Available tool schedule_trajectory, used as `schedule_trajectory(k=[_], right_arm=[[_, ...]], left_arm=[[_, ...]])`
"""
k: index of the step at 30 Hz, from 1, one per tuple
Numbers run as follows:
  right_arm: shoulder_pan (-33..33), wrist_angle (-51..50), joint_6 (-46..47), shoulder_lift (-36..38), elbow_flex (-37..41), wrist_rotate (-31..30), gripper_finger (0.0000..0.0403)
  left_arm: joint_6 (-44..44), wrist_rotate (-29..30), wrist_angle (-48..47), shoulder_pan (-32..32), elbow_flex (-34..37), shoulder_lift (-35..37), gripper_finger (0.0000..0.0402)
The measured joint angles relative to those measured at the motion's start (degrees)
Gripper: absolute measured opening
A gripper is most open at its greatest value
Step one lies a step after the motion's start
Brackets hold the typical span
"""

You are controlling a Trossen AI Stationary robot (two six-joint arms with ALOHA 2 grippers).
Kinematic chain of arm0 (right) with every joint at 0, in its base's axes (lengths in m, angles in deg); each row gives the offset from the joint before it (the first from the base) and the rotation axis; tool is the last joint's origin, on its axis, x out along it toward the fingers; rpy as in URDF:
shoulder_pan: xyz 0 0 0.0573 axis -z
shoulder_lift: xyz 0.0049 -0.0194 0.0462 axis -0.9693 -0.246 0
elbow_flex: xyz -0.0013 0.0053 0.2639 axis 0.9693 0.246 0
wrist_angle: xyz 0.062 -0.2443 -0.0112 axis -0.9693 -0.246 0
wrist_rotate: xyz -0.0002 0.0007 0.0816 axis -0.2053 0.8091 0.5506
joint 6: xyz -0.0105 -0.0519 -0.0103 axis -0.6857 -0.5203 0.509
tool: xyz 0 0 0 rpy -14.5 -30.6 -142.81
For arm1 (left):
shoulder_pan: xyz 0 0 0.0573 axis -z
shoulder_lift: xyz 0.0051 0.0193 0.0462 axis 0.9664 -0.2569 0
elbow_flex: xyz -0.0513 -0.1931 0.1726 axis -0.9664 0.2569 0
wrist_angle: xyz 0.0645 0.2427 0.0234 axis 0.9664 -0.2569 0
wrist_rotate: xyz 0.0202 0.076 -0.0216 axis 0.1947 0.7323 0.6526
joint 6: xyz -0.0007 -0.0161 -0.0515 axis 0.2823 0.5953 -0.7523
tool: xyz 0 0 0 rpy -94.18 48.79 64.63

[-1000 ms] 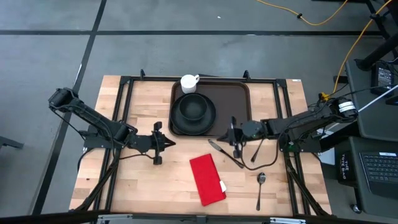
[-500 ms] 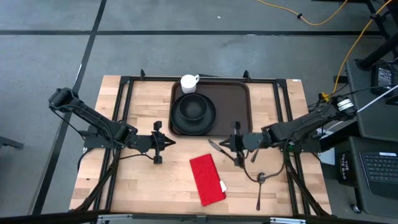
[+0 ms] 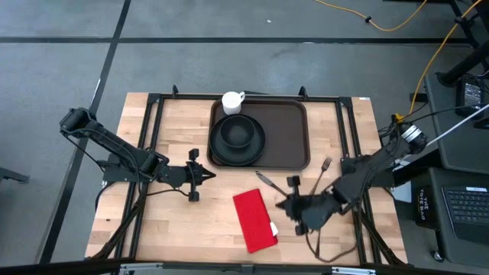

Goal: Set up tray
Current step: Put the red napkin on the brown serving tray to the right of the black plate

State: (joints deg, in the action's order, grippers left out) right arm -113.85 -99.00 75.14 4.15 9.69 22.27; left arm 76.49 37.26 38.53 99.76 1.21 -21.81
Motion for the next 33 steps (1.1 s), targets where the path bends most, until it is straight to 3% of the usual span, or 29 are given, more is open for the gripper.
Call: schedule_trajectory(k=[12,21,33], right_arm=[[-6.9,-13.2,1.3,-16.9,-16.9,0.3,0.0028],[-11.2,-14.0,1.5,-19.2,-17.4,3.2,0.0075],[-13.6,-13.3,-0.2,-19.2,-16.3,1.7,0.0166]], left_arm=[[0.0,-2.1,0.8,0.0,0.0,0.0,0.0003],[0.0,-3.7,0.9,0.0,0.0,0.0,0.0002],[0.0,-3.1,1.1,0.0,0.0,0.0,0.0004]])
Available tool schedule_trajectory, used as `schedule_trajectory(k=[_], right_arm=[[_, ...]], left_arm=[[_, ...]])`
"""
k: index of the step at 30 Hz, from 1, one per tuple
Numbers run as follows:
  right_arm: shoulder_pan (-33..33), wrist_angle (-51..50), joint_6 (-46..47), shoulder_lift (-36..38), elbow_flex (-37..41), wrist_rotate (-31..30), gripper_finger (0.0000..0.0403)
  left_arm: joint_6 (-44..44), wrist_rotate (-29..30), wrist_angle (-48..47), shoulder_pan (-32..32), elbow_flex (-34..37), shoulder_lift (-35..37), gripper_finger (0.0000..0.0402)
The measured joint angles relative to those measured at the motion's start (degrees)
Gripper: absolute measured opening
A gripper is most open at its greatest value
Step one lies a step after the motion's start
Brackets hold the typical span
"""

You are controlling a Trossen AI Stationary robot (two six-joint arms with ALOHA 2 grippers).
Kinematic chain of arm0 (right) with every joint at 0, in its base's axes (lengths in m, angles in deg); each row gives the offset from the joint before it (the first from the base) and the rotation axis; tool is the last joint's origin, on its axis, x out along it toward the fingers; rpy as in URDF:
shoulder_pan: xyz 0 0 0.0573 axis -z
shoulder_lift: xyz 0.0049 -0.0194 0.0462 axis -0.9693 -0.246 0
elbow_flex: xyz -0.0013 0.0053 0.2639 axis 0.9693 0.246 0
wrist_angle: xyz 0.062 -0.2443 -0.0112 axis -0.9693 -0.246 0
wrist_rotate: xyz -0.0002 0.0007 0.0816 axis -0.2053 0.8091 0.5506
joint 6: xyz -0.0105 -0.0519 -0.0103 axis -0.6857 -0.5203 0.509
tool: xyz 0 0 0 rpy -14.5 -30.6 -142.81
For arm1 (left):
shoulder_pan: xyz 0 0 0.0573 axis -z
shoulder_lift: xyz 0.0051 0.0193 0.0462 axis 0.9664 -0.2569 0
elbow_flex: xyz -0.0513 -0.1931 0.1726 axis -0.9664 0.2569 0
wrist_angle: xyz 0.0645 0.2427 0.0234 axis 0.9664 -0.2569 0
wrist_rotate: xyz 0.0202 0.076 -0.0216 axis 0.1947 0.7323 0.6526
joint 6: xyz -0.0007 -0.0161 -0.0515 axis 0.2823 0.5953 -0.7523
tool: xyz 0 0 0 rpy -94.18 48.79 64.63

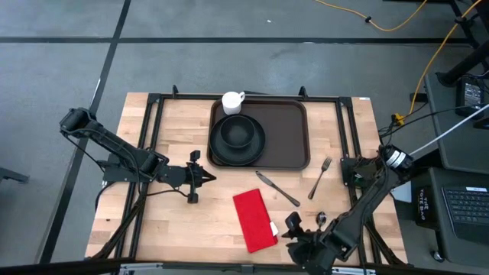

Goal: Set up tray
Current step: Put the red napkin on the brown serving tray to the right of the black plate

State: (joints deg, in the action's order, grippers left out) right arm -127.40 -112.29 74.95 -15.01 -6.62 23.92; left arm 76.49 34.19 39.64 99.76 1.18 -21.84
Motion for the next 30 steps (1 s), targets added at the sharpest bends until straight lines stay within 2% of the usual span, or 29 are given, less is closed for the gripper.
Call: schedule_trajectory(k=[6,10,21,26,30], right_arm=[[0.0,1.0,-1.8,0.0,2.8,0.1,0.0208],[0.0,7.2,-5.4,0.0,5.6,0.9,0.0222],[-0.1,24.0,-12.9,-2.2,12.9,1.1,0.0225],[0.4,24.4,-12.3,-7.5,11.0,0.8,0.0225],[0.5,24.4,-12.2,-10.5,9.6,-3.7,0.0225]], left_arm=[[0.0,0.0,0.2,0.0,0.0,0.0,0.0003],[0.0,0.0,0.2,0.0,0.0,0.0,0.0006],[0.0,0.1,0.2,0.0,0.0,0.0,0.0001],[0.0,0.1,0.2,0.0,0.0,0.0,0.0005],[0.0,0.1,0.2,0.0,0.0,0.0,0.0003]])
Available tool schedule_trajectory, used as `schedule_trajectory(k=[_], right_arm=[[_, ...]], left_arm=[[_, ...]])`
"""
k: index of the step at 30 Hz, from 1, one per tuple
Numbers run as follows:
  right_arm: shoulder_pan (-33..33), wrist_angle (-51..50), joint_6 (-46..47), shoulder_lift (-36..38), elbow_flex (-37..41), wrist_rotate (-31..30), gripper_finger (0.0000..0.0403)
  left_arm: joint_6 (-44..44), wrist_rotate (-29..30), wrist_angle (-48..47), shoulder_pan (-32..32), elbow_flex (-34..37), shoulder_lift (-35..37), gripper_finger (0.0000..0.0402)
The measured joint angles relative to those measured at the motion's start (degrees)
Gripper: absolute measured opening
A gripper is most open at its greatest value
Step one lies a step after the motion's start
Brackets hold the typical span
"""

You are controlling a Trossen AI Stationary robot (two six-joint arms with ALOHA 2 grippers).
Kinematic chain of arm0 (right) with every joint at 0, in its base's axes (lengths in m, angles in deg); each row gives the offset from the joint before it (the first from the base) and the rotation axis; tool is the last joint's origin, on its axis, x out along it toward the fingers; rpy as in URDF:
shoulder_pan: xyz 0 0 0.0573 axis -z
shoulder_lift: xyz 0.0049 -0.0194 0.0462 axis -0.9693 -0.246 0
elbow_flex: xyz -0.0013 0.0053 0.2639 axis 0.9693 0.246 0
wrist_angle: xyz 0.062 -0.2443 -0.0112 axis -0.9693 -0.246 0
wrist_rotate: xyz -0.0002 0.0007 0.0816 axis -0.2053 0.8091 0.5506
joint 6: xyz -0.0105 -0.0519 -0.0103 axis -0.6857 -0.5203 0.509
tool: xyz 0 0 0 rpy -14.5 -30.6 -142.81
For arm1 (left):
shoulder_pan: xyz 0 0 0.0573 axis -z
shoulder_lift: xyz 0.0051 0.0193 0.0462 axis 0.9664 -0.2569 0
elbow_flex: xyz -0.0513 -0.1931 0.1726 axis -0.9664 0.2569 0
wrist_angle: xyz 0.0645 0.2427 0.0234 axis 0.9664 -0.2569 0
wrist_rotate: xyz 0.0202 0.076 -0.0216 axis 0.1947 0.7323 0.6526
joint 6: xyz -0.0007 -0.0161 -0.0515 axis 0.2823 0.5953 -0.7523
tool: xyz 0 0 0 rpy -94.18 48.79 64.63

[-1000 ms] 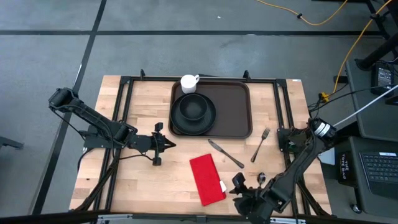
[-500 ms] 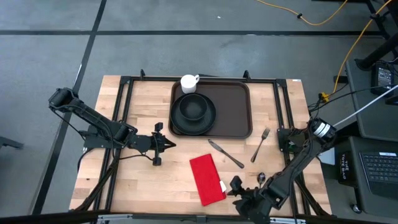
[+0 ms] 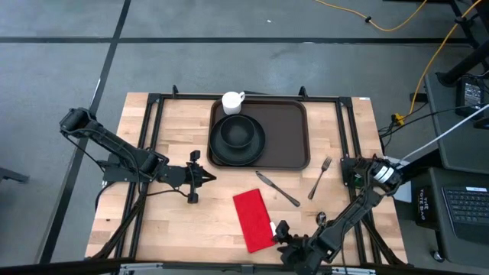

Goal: Set up tray
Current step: Put the red napkin on the brown serving tray to the right of the black plate

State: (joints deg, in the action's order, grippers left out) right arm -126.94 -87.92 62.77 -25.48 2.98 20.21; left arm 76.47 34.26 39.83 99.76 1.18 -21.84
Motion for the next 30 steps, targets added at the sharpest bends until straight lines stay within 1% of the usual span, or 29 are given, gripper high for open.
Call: schedule_trajectory(k=[2,6,10,14,17,20,24,30], right_arm=[[0.0,-0.1,0.2,-0.5,-0.4,-1.5,0.0225],[0.0,-0.4,0.2,-1.1,-0.5,0.3,0.0225],[0.0,-0.4,2.0,-1.6,-0.5,0.4,0.0225],[0.0,-0.4,-0.1,-3.1,-0.6,0.6,0.0225],[0.0,-0.2,-1.5,-4.5,-0.8,-1.1,0.0225],[0.0,-0.3,-0.9,-5.5,-0.9,-4.1,0.0225],[0.0,-0.6,-1.3,-5.6,-0.9,-4.2,0.0225],[1.3,-2.4,-0.6,-5.7,-0.8,-4.2,0.0225]], left_arm=[[0.0,0.0,0.0,0.0,0.0,0.0,0.0002],[0.0,0.0,0.0,0.0,0.0,0.0,0.0003],[-0.1,0.0,0.0,0.0,0.0,0.0,0.0006],[-0.1,0.0,0.0,0.0,0.0,0.0,0.0004],[-0.1,0.0,0.0,0.0,0.0,0.0,0.0002],[-1.0,-0.1,0.0,0.0,0.0,0.0,0.0002],[-2.9,-0.5,0.0,0.0,0.0,0.0,0.0005],[-3.0,-0.7,0.0,0.0,0.0,0.0,0.0004]])
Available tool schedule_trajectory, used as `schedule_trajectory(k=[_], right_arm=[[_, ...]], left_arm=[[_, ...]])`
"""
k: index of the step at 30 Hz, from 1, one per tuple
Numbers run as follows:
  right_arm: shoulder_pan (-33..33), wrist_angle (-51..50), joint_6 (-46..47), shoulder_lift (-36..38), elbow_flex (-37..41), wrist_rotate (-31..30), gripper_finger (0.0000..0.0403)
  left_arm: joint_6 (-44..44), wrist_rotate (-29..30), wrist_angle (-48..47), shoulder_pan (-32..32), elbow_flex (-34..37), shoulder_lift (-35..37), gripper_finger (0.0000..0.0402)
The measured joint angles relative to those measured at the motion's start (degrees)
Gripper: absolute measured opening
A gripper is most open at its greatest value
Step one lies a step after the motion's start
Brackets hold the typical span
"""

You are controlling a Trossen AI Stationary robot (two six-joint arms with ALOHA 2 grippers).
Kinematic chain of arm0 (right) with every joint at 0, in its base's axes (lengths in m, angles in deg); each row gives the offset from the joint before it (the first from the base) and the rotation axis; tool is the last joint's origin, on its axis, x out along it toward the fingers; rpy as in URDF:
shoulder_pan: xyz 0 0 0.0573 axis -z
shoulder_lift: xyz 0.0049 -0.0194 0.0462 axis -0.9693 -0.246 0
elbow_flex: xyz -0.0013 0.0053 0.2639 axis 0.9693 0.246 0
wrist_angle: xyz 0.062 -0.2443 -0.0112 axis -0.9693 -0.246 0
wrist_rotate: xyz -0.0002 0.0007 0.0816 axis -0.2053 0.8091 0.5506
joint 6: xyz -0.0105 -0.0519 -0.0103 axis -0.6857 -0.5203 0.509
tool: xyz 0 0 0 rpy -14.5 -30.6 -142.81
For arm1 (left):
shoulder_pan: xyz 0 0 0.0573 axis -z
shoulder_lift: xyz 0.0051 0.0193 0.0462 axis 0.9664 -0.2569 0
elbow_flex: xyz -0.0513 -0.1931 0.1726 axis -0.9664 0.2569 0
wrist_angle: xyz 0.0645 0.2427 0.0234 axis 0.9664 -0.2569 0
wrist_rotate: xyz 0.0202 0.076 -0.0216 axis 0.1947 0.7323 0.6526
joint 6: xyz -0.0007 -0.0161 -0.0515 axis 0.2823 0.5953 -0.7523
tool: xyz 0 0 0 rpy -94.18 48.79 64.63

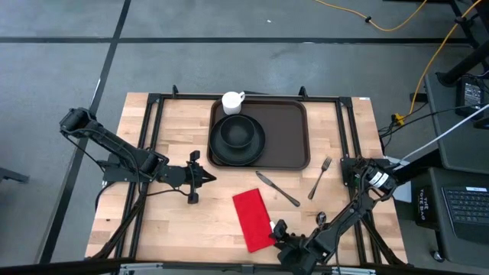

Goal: Set up tray
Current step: Put the red napkin on the brown serving tray to the right of the black plate

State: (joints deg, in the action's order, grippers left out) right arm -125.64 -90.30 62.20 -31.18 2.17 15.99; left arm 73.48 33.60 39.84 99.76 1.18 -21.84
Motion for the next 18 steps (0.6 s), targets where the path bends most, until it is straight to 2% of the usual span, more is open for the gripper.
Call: schedule_trajectory(k=[6,13,18], right_arm=[[1.7,-1.3,0.6,0.0,0.0,0.1,0.0225],[3.1,-1.7,2.0,0.3,0.0,6.4,0.0224],[4.3,-2.3,3.9,0.6,0.0,10.2,0.0204]], left_arm=[[0.0,0.0,0.0,0.0,0.0,0.0,0.0002],[-0.1,0.0,0.0,0.0,0.0,0.0,0.0005],[-0.2,0.0,0.0,0.0,0.0,0.0,0.0002]])
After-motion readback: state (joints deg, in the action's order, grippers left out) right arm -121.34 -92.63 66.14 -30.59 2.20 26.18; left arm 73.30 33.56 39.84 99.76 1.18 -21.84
